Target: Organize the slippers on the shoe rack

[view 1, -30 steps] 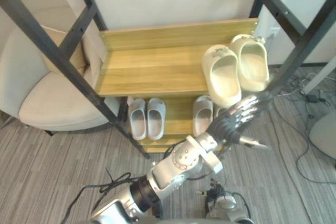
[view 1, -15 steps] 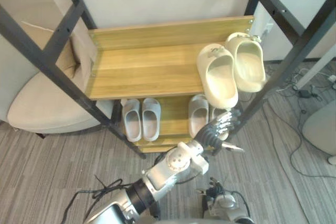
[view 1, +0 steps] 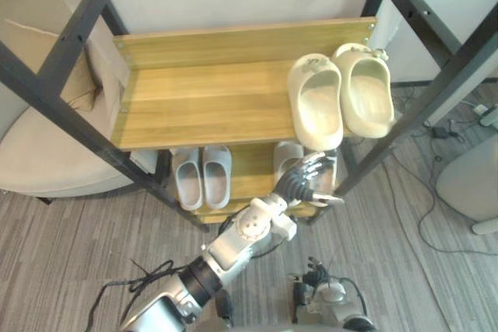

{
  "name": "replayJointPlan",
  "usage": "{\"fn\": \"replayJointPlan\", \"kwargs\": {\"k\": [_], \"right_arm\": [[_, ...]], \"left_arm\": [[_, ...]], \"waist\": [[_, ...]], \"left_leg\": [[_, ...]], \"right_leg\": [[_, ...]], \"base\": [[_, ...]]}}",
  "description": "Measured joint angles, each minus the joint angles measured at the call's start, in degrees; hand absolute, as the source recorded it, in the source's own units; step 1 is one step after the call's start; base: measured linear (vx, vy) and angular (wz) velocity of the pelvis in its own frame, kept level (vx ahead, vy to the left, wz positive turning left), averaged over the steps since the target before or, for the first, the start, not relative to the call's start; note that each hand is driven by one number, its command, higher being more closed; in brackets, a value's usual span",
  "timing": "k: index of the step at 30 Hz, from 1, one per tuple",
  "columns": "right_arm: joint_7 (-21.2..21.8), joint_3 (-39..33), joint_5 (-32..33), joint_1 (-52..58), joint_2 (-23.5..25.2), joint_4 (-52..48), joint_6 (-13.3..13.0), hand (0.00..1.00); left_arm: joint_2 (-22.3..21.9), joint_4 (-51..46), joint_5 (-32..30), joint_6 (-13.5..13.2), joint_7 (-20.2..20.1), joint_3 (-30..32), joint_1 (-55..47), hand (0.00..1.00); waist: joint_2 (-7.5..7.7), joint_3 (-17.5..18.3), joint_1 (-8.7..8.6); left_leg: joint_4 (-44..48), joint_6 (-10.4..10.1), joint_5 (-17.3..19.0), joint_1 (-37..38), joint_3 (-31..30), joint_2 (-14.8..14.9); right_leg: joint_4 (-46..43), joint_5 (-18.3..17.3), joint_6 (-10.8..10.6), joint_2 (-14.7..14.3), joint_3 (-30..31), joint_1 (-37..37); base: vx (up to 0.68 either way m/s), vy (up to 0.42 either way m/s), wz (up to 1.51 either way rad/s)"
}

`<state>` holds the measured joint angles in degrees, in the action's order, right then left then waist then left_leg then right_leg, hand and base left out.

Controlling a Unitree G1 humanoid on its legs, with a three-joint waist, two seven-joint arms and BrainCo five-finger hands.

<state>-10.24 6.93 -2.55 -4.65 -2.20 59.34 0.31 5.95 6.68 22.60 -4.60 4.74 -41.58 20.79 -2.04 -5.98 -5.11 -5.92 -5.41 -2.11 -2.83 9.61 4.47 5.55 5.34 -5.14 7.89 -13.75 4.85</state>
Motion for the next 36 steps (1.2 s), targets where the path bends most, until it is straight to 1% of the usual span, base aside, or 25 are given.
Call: {"fn": "replayJointPlan", "kwargs": {"k": [9,16,19,23,30,36], "right_arm": [[-0.1,-0.2,0.0,0.2,0.1,-0.1,0.0,0.00],[-0.1,-1.3,0.0,0.3,0.2,-0.1,0.1,0.00],[-0.2,-2.1,0.0,0.4,0.1,-0.1,0.1,0.00],[-0.9,-2.3,0.0,0.3,0.1,-1.0,0.2,0.00],[-1.0,-2.4,0.0,0.5,0.1,-1.5,0.2,0.00],[-1.1,-2.4,0.1,0.6,0.1,-1.5,0.2,0.00]], "left_arm": [[0.0,0.0,0.0,0.0,0.4,2.4,0.0,0.00],[0.0,0.2,0.0,0.0,0.4,2.4,0.0,0.00],[0.0,1.8,0.0,0.0,0.4,2.4,0.9,0.00],[0.0,1.9,0.0,0.0,0.4,2.4,1.7,0.00],[0.0,2.7,0.1,0.0,1.0,3.7,1.9,0.00],[-0.2,3.7,0.2,0.0,1.3,3.3,2.1,0.00]], "waist": [[-0.01,-0.3,-0.38],[0.03,-0.3,-0.62],[0.15,-0.4,-0.70],[0.35,-1.7,-0.86],[0.35,-1.7,-1.12],[0.35,-1.7,-1.12]], "left_leg": [[0.0,0.0,0.0,0.0,0.1,0.0],[0.0,0.0,0.0,0.1,0.2,0.0],[0.0,0.0,0.0,0.1,0.6,0.1],[0.0,-0.1,0.1,0.3,0.8,0.1],[0.0,-0.1,0.4,0.5,1.0,0.1],[0.0,-0.1,0.4,1.1,0.8,0.1]], "right_leg": [[0.0,0.0,0.0,0.0,0.0,0.0],[0.0,0.0,0.0,0.0,0.1,0.0],[0.0,0.0,0.0,0.0,0.2,0.0],[0.0,0.0,0.0,0.0,0.5,0.1],[0.0,0.0,0.0,-0.1,0.9,0.1],[0.0,0.0,0.0,0.0,0.6,-0.7]], "base": [[0.00,0.000,0.00],[0.00,0.000,0.00],[0.00,0.000,-0.01],[0.00,0.000,-0.04],[0.00,0.000,-0.02],[0.00,0.000,0.01]]}}
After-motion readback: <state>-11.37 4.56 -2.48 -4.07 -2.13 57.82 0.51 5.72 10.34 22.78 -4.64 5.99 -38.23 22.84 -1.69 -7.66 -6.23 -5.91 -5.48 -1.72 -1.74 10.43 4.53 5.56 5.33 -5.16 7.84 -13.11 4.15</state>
